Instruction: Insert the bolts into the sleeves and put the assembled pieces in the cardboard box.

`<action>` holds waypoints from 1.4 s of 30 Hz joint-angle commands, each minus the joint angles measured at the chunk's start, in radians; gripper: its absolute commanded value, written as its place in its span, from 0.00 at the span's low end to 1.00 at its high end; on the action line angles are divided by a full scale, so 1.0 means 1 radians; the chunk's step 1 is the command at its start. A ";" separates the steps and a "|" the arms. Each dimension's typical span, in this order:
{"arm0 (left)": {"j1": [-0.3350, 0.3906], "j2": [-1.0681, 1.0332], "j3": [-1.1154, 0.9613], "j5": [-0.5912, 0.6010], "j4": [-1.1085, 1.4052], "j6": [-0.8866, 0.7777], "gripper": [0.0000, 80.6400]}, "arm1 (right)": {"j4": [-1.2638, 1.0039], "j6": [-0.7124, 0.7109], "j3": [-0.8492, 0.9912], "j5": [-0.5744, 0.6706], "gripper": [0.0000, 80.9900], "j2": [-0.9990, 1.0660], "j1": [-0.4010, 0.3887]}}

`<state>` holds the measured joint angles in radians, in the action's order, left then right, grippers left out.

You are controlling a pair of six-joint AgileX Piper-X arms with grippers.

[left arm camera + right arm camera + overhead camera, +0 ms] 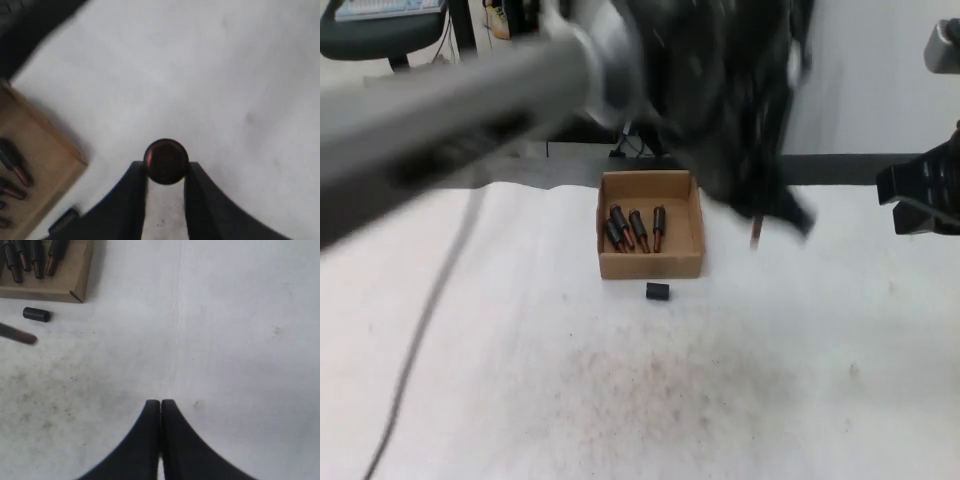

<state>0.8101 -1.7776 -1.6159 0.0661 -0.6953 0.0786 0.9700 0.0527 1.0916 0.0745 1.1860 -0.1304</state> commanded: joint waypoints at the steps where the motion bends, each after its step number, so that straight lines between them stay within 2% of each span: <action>1: -0.011 0.114 0.071 0.004 0.131 -0.027 0.00 | -0.024 -0.004 0.001 0.014 0.01 -0.013 0.005; 8: -0.073 0.367 0.459 0.008 0.415 -0.087 0.00 | -0.042 -0.008 0.001 0.014 0.01 -0.013 0.005; 13: -0.134 0.439 0.651 0.001 0.445 -0.116 0.00 | -0.041 -0.008 0.001 0.014 0.01 -0.013 0.001; 19: -0.180 0.423 0.685 0.002 0.448 -0.099 0.00 | -0.041 -0.008 0.001 0.061 0.01 -0.013 0.001; 23: -0.180 0.415 0.687 0.080 0.446 0.019 0.00 | -0.041 0.000 0.001 0.067 0.01 -0.013 0.001; 28: -0.180 0.361 0.687 0.111 0.437 -0.029 0.00 | -0.041 0.000 0.001 0.084 0.01 -0.013 0.001; 30: -0.180 0.325 0.684 0.146 0.438 -0.034 0.04 | -0.041 0.000 0.001 0.100 0.01 -0.013 0.001; 32: -0.180 0.281 0.668 0.188 0.410 -0.039 0.13 | -0.041 0.000 0.001 0.117 0.01 -0.013 0.001; 37: -0.181 0.144 0.560 0.179 0.201 -0.087 0.42 | -0.049 0.000 0.001 0.229 0.01 -0.010 0.001; 40: -0.181 0.105 0.506 0.084 0.081 -0.132 0.43 | -0.103 -0.035 0.001 0.397 0.00 0.013 -0.024; 42: -0.185 0.111 0.495 -0.033 0.045 -0.121 0.41 | -0.180 -0.053 0.001 0.429 0.00 0.042 -0.072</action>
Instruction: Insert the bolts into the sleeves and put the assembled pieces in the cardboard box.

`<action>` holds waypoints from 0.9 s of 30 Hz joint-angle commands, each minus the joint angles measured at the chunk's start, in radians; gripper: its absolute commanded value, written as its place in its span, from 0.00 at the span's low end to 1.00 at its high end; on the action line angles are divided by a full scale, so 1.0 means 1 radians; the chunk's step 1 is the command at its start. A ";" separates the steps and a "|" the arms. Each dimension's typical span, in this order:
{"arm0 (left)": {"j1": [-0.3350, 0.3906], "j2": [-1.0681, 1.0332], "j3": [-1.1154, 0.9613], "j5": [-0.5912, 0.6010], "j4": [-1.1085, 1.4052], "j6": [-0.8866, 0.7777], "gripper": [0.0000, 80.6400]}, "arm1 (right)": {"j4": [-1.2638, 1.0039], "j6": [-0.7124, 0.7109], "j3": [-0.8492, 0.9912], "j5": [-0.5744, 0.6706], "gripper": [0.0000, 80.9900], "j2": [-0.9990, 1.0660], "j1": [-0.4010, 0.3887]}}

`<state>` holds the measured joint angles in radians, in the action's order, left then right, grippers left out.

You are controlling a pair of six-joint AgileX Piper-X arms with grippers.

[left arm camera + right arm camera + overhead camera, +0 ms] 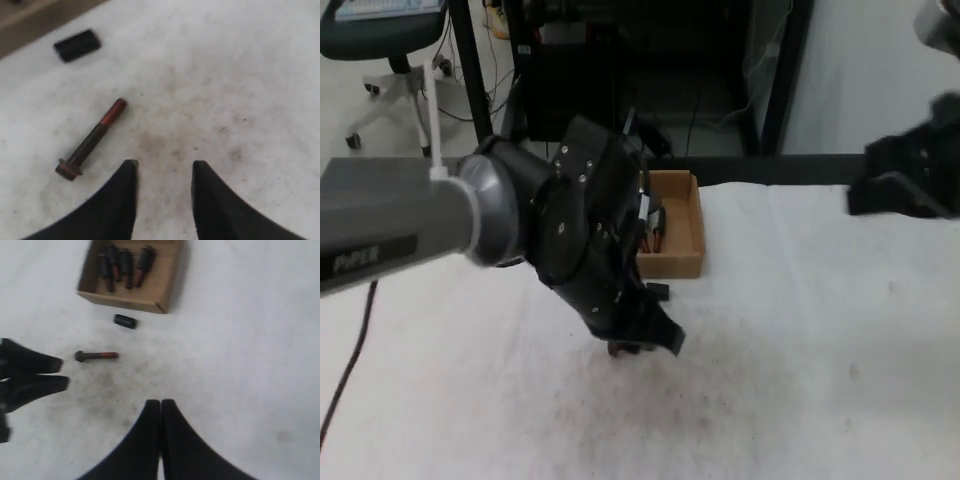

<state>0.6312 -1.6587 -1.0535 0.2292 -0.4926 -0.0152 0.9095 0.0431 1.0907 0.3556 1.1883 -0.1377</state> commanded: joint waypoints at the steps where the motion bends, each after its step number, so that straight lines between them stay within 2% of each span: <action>1: -0.010 0.006 -0.067 -0.276 -0.171 -0.002 0.37 | -0.157 -0.043 0.002 0.141 0.00 0.056 -0.088; 4: -0.035 0.065 -0.064 -0.405 -0.210 0.107 0.24 | -0.294 -0.043 0.002 0.121 0.00 0.136 -0.169; 7: -0.089 0.144 -0.039 -0.415 -0.230 0.124 0.18 | -0.321 -0.043 0.025 0.096 0.05 0.243 -0.246; 10: -0.165 0.239 0.014 -0.405 -0.230 0.128 0.18 | -0.296 -0.093 0.065 0.056 0.22 0.356 -0.322; 13: -0.266 0.343 0.082 -0.350 -0.228 0.141 0.18 | -0.236 -0.207 0.131 -0.054 0.43 0.462 -0.388; 14: -0.301 0.380 0.106 -0.315 -0.224 0.145 0.18 | -0.224 -0.265 0.154 -0.117 0.46 0.490 -0.403; 16: -0.359 0.450 0.147 -0.245 -0.222 0.154 0.18 | -0.209 -0.400 0.198 -0.221 0.47 0.541 -0.436; 20: -0.438 0.558 0.200 -0.186 -0.222 0.142 0.18 | -0.237 -0.564 0.251 -0.263 0.43 0.603 -0.474; 27: -0.455 0.627 0.237 -0.159 -0.225 0.129 0.18 | -0.294 -0.748 0.293 -0.295 0.42 0.692 -0.528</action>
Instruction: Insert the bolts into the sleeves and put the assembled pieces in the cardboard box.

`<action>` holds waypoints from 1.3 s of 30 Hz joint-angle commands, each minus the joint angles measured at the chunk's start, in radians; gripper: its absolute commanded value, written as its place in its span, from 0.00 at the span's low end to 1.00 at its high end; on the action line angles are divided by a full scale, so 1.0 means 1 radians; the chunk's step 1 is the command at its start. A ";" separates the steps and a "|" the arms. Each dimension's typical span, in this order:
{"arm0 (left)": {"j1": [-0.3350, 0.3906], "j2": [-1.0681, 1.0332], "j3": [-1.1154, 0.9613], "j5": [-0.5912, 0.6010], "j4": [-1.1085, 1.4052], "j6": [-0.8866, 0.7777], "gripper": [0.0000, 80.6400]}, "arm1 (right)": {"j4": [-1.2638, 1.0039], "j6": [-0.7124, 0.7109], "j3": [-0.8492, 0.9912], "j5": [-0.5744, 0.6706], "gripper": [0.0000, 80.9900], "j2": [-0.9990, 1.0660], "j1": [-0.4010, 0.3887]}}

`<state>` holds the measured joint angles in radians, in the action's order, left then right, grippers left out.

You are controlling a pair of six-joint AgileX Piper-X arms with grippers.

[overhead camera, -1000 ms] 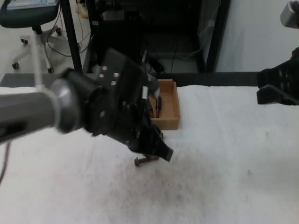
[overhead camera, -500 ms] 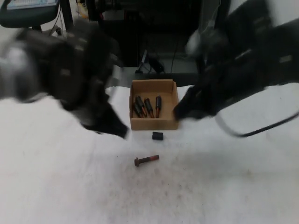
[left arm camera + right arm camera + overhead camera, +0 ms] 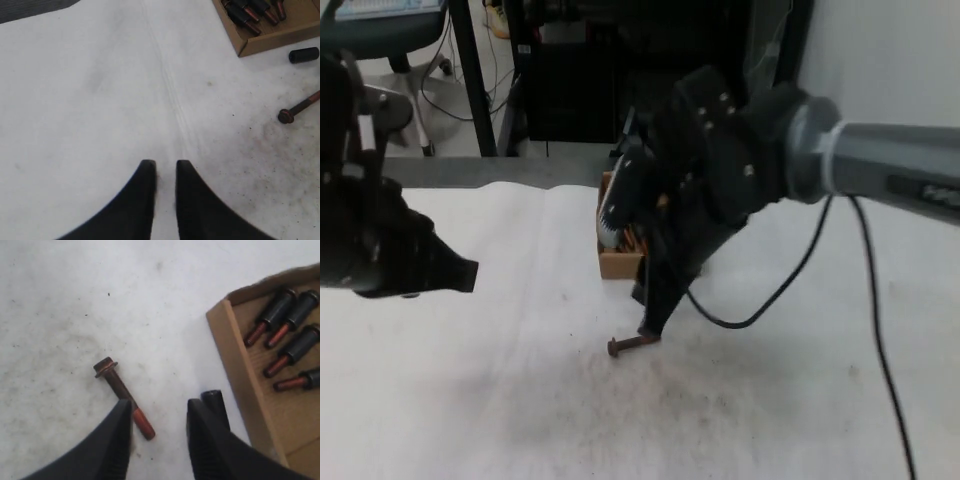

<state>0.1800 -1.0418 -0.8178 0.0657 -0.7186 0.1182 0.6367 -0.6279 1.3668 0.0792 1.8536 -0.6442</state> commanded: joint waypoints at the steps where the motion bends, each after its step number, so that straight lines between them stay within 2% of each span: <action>1: -0.004 0.010 0.001 0.007 0.001 -0.016 0.18 | -0.024 -0.083 0.016 -0.022 0.42 0.035 -0.028; 8: -0.004 0.010 0.001 0.027 0.001 -0.034 0.18 | -0.020 -0.128 0.016 -0.028 0.42 0.083 -0.065; 21: -0.004 0.010 0.052 0.027 0.023 -0.036 0.18 | -0.029 -0.188 0.016 -0.029 0.42 0.154 -0.067; 39: -0.002 0.010 0.065 0.027 0.053 -0.036 0.18 | -0.091 -0.203 0.016 -0.015 0.42 0.184 -0.020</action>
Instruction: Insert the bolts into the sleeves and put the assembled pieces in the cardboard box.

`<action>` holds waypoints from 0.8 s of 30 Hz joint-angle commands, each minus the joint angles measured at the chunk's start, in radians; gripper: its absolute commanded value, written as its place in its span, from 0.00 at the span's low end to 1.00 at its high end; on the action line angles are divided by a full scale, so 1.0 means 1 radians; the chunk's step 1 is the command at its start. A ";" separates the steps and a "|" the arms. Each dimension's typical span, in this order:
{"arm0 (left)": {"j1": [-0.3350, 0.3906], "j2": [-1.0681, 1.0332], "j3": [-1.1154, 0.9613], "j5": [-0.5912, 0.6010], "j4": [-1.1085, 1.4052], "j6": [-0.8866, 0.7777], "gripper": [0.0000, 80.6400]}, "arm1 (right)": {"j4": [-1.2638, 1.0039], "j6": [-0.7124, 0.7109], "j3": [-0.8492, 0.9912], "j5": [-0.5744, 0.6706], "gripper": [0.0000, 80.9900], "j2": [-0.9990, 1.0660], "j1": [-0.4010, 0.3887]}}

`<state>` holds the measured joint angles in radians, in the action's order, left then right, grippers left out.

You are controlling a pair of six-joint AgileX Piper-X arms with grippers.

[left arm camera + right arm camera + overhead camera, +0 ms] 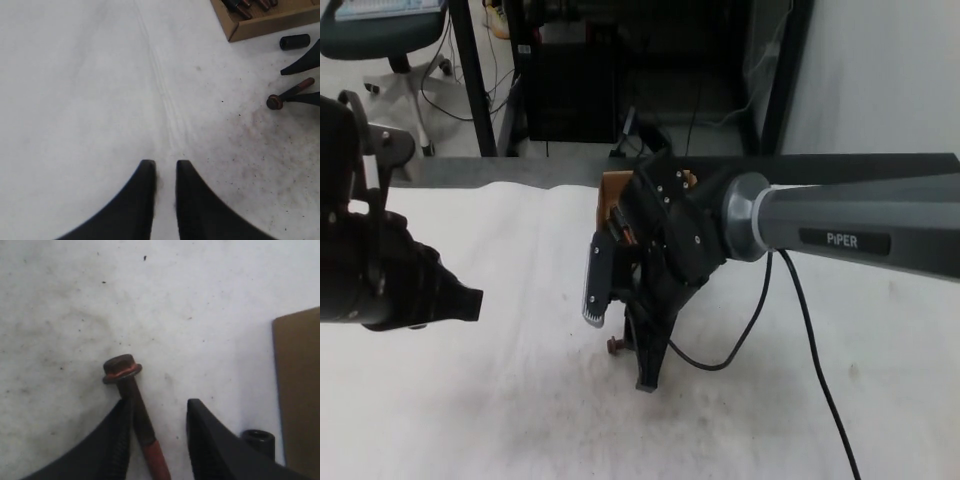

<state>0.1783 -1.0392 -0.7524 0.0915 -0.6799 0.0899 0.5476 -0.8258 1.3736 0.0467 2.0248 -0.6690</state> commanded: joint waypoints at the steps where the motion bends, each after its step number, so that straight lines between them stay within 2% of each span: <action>1: 0.000 0.007 -0.001 0.001 0.016 -0.008 0.18 | 0.002 -0.005 0.009 0.025 0.42 0.017 0.004; 8: 0.000 0.007 -0.001 0.001 0.022 -0.008 0.18 | 0.035 -0.005 0.009 0.049 0.42 0.053 -0.012; 10: 0.000 0.007 -0.001 0.001 0.022 -0.008 0.18 | 0.040 -0.005 0.009 0.049 0.40 0.058 -0.017; 11: 0.000 0.007 -0.001 0.001 0.022 -0.008 0.18 | 0.040 -0.005 0.009 0.049 0.36 0.058 -0.019; 15: 0.000 0.007 -0.001 0.001 0.019 -0.008 0.18 | 0.043 0.006 0.009 0.037 0.01 0.053 -0.031; 24: 0.000 0.007 -0.001 0.003 0.019 -0.008 0.18 | 0.106 0.436 0.022 -0.041 0.01 -0.024 -0.087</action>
<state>0.1783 -1.0392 -0.7524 0.0915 -0.6711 0.0899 0.6008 -0.5836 1.3944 0.0091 2.0503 -0.7226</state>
